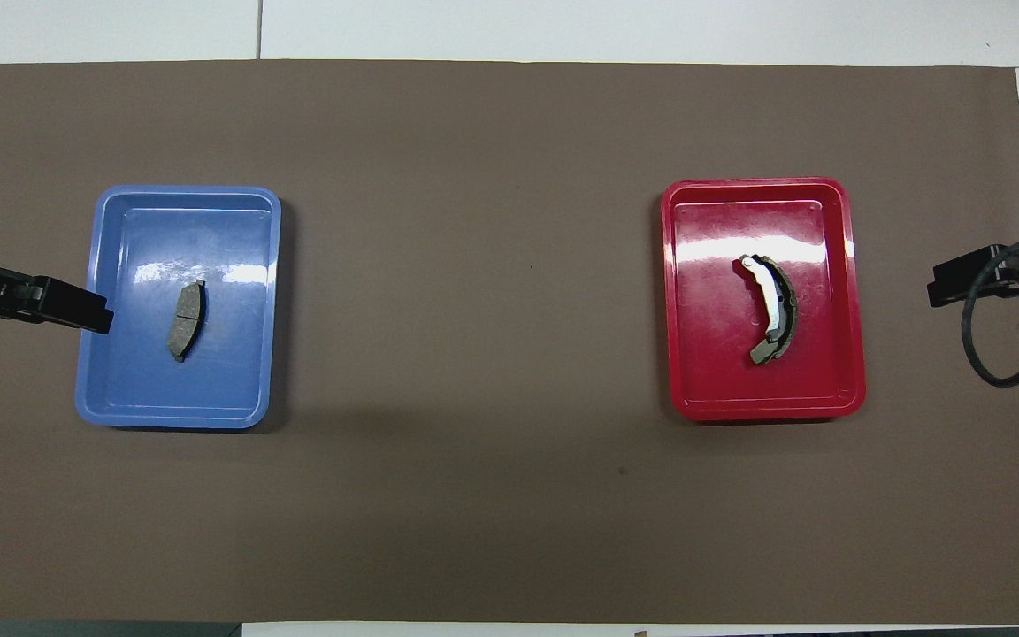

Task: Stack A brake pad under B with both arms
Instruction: 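Reach the left gripper to the small pad while the right gripper reaches the curved pad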

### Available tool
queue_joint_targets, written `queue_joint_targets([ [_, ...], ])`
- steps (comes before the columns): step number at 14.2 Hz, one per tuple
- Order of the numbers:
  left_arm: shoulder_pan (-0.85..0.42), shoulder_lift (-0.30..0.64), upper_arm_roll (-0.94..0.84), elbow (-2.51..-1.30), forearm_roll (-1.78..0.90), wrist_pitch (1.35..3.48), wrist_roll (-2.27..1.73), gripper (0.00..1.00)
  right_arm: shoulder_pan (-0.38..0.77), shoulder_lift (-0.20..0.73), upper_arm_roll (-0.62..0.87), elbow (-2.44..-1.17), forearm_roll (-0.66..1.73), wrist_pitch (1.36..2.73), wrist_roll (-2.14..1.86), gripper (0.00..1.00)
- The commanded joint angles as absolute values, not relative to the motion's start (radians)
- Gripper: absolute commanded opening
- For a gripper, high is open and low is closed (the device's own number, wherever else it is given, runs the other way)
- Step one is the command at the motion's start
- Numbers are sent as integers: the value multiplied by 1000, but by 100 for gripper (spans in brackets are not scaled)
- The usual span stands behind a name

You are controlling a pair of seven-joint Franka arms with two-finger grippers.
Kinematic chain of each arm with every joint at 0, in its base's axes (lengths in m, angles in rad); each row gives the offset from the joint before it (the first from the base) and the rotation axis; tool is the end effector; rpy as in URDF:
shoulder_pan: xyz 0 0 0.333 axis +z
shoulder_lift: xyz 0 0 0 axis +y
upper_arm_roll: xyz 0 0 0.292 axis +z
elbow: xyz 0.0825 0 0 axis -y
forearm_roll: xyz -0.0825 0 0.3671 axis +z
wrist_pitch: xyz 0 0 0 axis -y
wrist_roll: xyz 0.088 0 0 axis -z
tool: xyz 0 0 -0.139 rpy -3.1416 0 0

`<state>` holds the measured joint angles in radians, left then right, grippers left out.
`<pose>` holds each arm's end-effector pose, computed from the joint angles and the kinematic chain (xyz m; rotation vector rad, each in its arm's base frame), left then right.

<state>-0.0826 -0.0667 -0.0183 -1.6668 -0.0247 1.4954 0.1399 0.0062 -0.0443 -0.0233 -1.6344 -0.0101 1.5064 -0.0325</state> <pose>0.5023 -0.0547 0.5542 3.0892 -0.3745 -0.1623 0.5141 -0.0105 0.5579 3.1317 0.0239 -0.1315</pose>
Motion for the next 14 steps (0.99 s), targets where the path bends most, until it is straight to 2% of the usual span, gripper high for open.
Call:
queue_joint_targets([
  [1,-74,-84,-25,-1686,-17,1508,130,99,-8,-55,-20,-1643,6,1516,-57,99],
  [7,-74,-89,-17,-1707,-17,1520,141,98,-6,-61,-20,-1655,6,1512,-54,99],
  [10,-74,-94,-12,-1810,-17,1629,144,98,0,-63,-18,-1661,-5,1523,-58,99],
  [12,-74,-91,-9,-1860,-17,1719,146,98,9,-75,-17,-1716,-5,1603,-60,99],
  [14,-74,-90,3,-1974,-17,1881,147,98,20,-78,-17,-1765,-2,1659,-54,99],
])
